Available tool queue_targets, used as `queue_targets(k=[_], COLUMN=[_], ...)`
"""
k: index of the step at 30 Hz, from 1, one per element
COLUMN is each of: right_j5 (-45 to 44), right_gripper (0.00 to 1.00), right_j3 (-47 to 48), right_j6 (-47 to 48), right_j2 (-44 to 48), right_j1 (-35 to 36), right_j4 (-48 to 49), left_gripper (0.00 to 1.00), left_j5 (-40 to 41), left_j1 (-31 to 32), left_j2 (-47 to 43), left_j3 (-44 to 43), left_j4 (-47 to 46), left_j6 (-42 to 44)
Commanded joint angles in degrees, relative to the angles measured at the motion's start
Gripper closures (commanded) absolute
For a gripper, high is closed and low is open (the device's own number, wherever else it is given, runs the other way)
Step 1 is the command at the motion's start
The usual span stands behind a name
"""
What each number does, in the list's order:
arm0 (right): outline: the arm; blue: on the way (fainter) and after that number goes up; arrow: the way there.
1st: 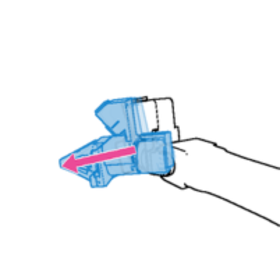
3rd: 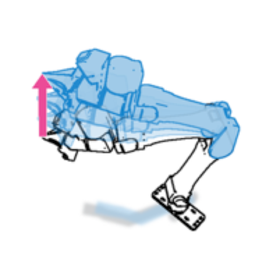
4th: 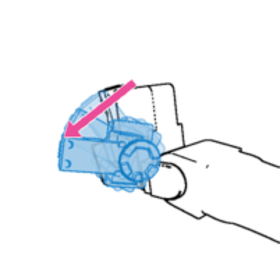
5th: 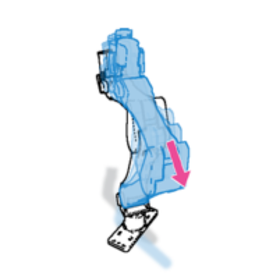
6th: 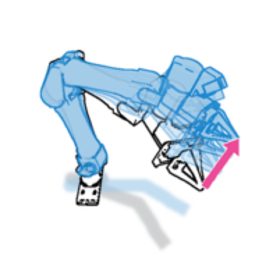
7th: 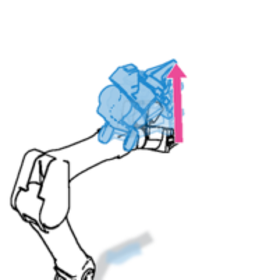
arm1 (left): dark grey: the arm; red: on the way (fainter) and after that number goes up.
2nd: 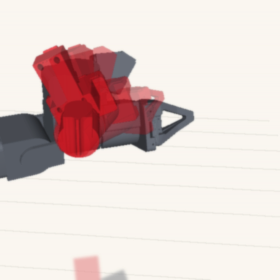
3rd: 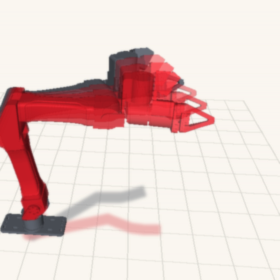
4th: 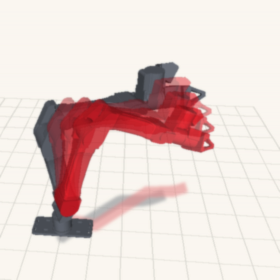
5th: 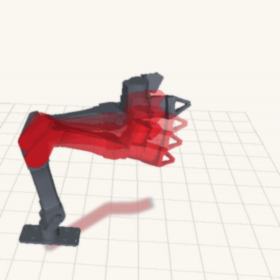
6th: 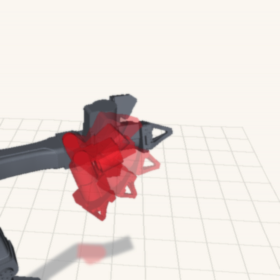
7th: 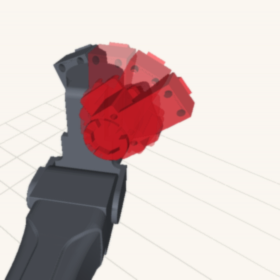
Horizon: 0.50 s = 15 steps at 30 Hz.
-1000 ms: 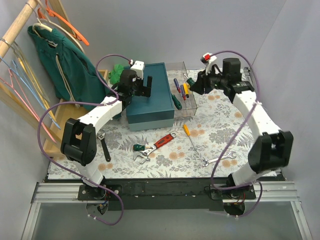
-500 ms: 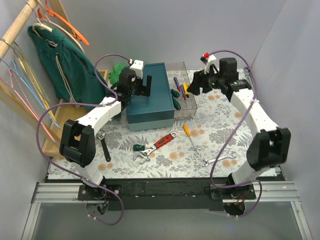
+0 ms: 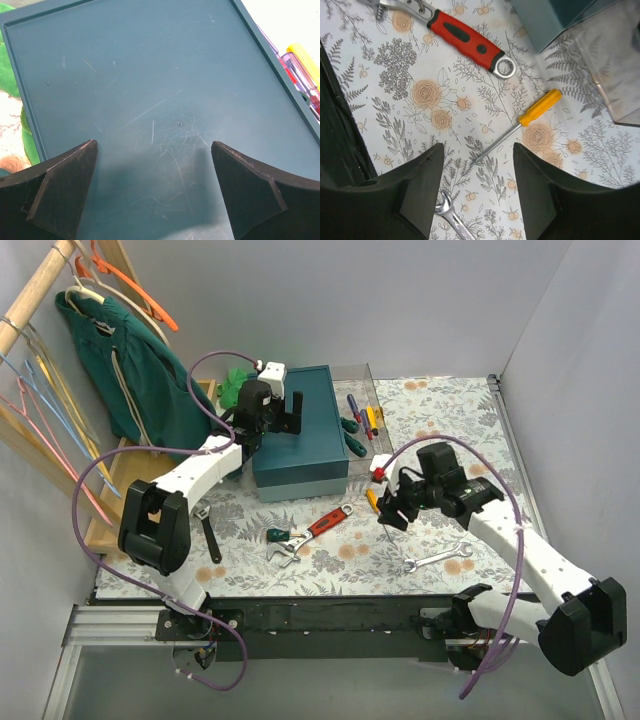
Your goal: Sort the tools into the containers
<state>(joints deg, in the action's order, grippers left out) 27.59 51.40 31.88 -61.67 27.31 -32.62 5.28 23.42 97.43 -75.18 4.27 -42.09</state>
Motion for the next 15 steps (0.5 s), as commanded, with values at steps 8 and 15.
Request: queue_targets(k=[8, 15], right_j5=[-24.2, -33.8], right_gripper=[0.42, 0.42], right_j3=[0.4, -3.1], right_j6=[-25.5, -23.6], right_j2=[-16.9, -19.3], right_j1=[9.1, 11.8], right_j4=[16.5, 23.4], left_gripper=[0.02, 0.02], left_j5=[-0.1, 0.9], left_j1=[0.0, 0.0], left_j2=[-9.2, -13.7], left_j3=[5.1, 8.8], left_j4=[0.5, 0.3], left_j6=[-1.6, -0.9])
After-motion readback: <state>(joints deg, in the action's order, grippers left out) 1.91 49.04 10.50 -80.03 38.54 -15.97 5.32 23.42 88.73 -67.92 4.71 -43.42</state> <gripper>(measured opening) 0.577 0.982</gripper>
